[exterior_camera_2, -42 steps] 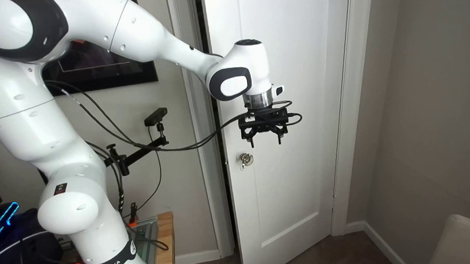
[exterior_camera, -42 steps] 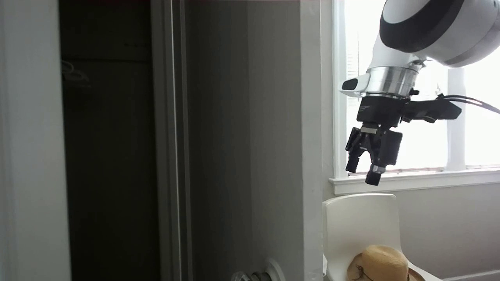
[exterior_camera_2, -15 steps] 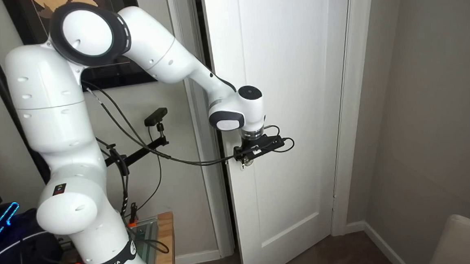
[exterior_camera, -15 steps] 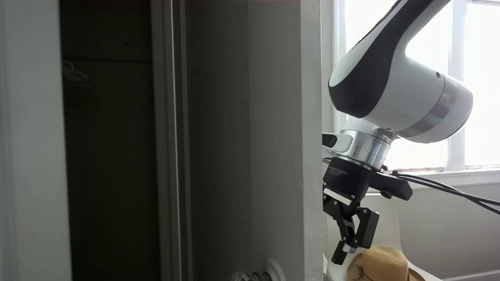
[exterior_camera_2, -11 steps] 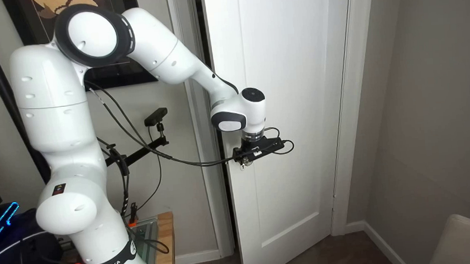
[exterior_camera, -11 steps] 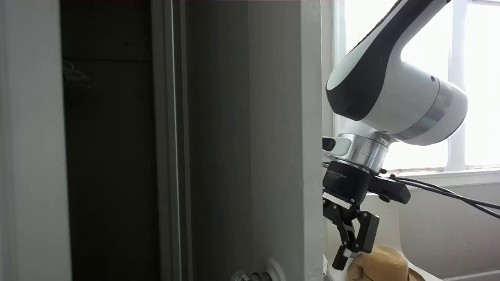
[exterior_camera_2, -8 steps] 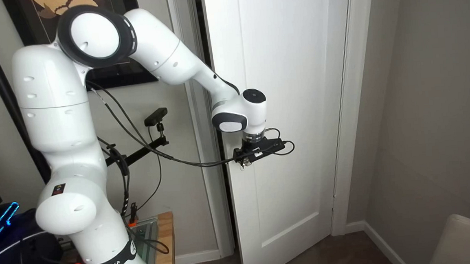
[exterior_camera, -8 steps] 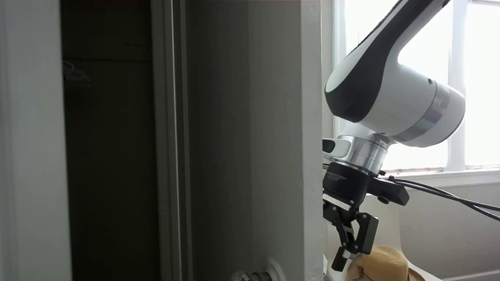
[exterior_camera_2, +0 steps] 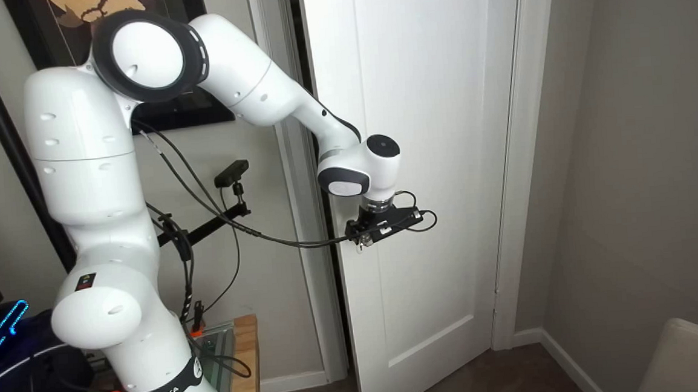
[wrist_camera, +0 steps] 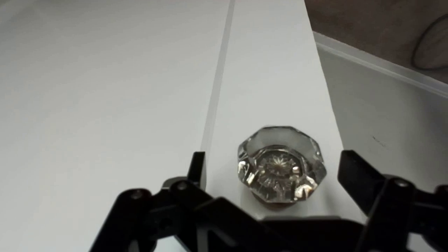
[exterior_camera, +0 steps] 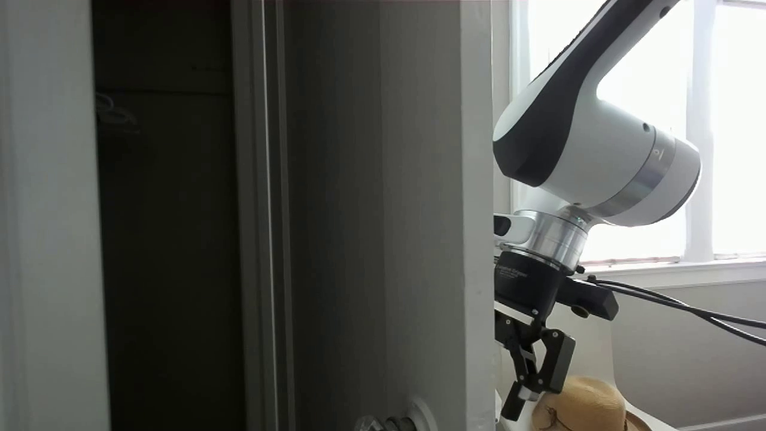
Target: Open the closet door.
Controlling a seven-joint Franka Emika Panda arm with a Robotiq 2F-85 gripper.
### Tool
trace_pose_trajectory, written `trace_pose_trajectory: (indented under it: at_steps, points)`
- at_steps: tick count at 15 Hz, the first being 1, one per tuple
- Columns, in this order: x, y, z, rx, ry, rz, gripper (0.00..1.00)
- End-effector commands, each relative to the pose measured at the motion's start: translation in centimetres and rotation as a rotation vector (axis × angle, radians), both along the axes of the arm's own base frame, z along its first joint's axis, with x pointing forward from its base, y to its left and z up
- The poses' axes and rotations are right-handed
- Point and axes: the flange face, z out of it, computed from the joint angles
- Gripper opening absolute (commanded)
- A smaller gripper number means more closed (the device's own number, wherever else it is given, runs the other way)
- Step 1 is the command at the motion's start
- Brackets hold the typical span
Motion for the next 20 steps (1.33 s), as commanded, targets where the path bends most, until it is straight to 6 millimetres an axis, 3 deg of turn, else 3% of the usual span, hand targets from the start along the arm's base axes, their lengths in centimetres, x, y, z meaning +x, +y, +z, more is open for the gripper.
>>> trace_pose_trajectory:
  at_steps: [1,4,6,10,20]
  points:
    - [0.6,0.0,-0.1,0.038,0.006,0.021,0.66]
    - [0.6,-0.2,-0.2,0.039,0.011,0.022,0.42]
    - [0.6,-0.3,-0.2,0.046,0.016,0.023,0.34]
    - [0.5,-1.5,0.2,0.02,-0.009,0.046,0.34]
    - [2.4,-8.1,2.1,-0.036,-0.101,0.211,0.34]
